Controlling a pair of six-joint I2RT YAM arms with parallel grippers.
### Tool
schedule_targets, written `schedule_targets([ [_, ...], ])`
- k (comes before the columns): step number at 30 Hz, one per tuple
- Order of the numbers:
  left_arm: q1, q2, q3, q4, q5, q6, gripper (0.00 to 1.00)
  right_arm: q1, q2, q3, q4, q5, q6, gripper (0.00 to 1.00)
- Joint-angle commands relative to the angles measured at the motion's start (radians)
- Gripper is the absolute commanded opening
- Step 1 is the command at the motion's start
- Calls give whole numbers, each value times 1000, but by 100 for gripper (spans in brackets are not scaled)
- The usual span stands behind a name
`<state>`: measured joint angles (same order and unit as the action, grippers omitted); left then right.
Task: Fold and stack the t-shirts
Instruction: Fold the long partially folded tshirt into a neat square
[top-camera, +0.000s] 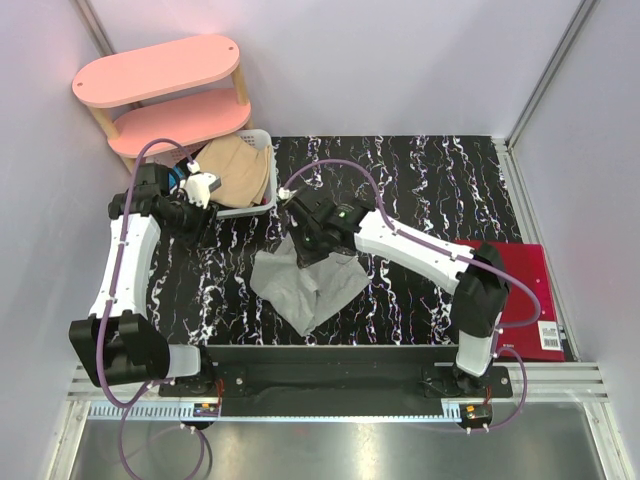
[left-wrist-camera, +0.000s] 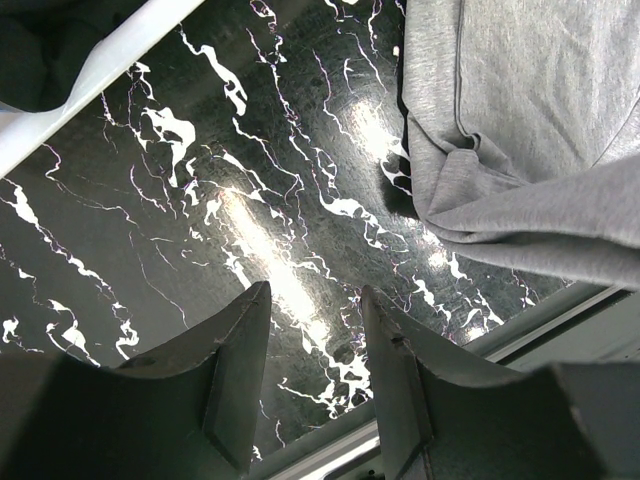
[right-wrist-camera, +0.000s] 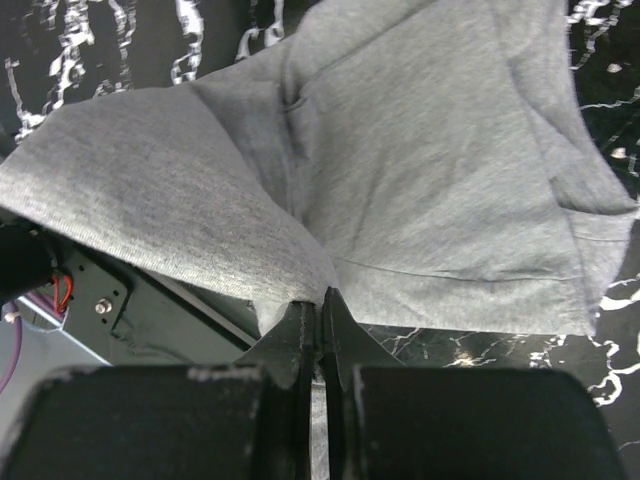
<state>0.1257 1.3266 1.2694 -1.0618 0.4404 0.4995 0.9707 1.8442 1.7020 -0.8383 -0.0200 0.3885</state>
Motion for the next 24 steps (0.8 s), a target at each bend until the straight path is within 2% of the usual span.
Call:
schedule_targets([
  [1,2,-7,22,3,3,13,46,-35,-36,-15,59,-11,-25,0],
  [24,3,-10,-10,-6,20,39,46,-176,32,-73,88,66,-92,0],
])
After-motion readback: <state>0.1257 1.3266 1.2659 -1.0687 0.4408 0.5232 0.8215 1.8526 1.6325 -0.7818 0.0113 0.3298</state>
